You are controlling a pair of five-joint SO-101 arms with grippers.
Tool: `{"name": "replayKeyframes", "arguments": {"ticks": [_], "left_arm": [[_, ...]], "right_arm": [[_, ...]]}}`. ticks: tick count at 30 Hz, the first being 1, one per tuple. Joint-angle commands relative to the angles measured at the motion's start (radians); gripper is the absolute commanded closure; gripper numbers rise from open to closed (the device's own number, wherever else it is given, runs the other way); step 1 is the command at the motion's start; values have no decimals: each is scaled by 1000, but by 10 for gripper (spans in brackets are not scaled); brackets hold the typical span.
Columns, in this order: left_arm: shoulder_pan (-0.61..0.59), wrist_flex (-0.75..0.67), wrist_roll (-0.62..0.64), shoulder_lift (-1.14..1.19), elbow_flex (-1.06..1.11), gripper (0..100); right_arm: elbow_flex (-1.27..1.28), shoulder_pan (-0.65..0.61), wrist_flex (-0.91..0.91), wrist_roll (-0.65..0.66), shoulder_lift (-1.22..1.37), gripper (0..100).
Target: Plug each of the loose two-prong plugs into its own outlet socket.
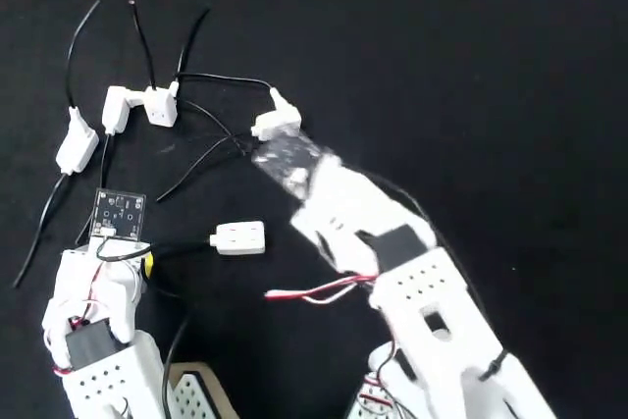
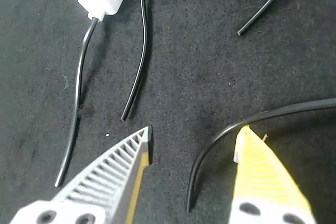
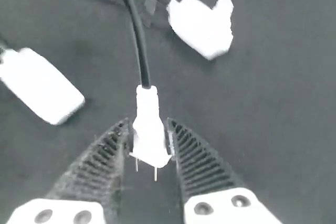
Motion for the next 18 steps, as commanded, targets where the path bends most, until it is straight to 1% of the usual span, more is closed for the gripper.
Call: {"name": "replayKeyframes", "arguments": {"ticks": [1, 4, 6, 9, 11, 16, 18], "left_arm": [[-2, -17, 11, -3, 18, 740], [8, -17, 12, -3, 18, 740], [8, -15, 12, -3, 18, 740], [8, -15, 12, -3, 18, 740], [8, -15, 12, -2, 18, 740], [5, -15, 12, -2, 18, 740], [5, -15, 12, -2, 18, 740]], "right_arm": [[216, 126, -164, 152, -44, 984], [285, 132, -180, 282, -44, 982], [294, 132, -155, 338, -44, 967], [291, 132, -127, 376, -44, 919], [292, 133, -127, 400, -44, 911], [286, 132, -130, 405, -44, 900], [286, 132, -132, 405, -44, 851]]}}
